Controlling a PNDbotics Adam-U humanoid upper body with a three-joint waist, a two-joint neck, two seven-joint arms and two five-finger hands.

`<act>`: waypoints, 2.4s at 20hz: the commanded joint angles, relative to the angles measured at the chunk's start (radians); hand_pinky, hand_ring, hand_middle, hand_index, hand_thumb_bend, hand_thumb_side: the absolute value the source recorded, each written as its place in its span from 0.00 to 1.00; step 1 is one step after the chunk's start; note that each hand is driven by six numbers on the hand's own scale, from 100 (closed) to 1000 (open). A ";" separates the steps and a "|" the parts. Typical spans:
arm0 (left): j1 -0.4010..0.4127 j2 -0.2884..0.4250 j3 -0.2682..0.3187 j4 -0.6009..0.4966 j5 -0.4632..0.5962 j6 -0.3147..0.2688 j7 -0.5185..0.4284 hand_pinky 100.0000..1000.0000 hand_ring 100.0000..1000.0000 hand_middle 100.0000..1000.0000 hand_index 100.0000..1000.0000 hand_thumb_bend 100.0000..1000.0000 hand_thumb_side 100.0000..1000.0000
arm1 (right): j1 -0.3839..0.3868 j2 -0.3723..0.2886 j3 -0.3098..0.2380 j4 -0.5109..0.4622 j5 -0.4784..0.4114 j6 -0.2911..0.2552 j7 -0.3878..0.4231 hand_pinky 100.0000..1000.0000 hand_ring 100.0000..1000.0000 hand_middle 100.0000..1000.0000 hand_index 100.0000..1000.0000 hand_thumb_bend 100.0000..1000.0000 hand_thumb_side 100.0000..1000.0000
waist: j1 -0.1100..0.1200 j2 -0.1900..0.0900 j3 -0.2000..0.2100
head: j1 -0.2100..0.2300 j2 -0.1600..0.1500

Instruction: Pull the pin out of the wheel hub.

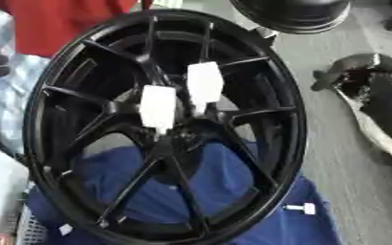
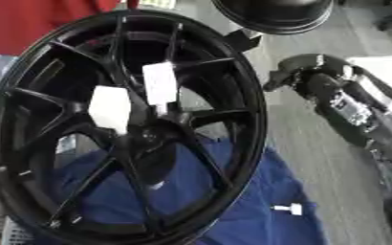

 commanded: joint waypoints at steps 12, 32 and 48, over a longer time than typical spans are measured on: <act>0.003 0.033 -0.012 -0.019 -0.002 0.011 -0.010 0.68 0.65 0.55 0.69 0.00 0.55 | -0.314 -0.380 0.138 -0.021 0.155 -0.196 0.073 1.00 0.79 0.73 0.83 0.00 0.21 | -0.016 -0.045 0.018 | -0.025 0.025; 0.023 0.073 -0.019 -0.019 -0.024 0.056 0.019 0.67 0.65 0.55 0.69 0.00 0.55 | -0.635 -0.233 0.335 0.026 0.436 -0.136 0.107 0.96 0.82 0.77 0.86 0.00 0.24 | -0.057 -0.073 0.036 | -0.070 0.068; 0.026 0.064 -0.008 -0.019 -0.027 0.092 0.073 0.67 0.65 0.55 0.69 0.00 0.56 | -0.717 -0.045 0.420 0.303 0.692 -0.149 0.213 1.00 0.88 0.82 0.91 0.00 0.43 | -0.056 -0.077 0.039 | -0.080 0.065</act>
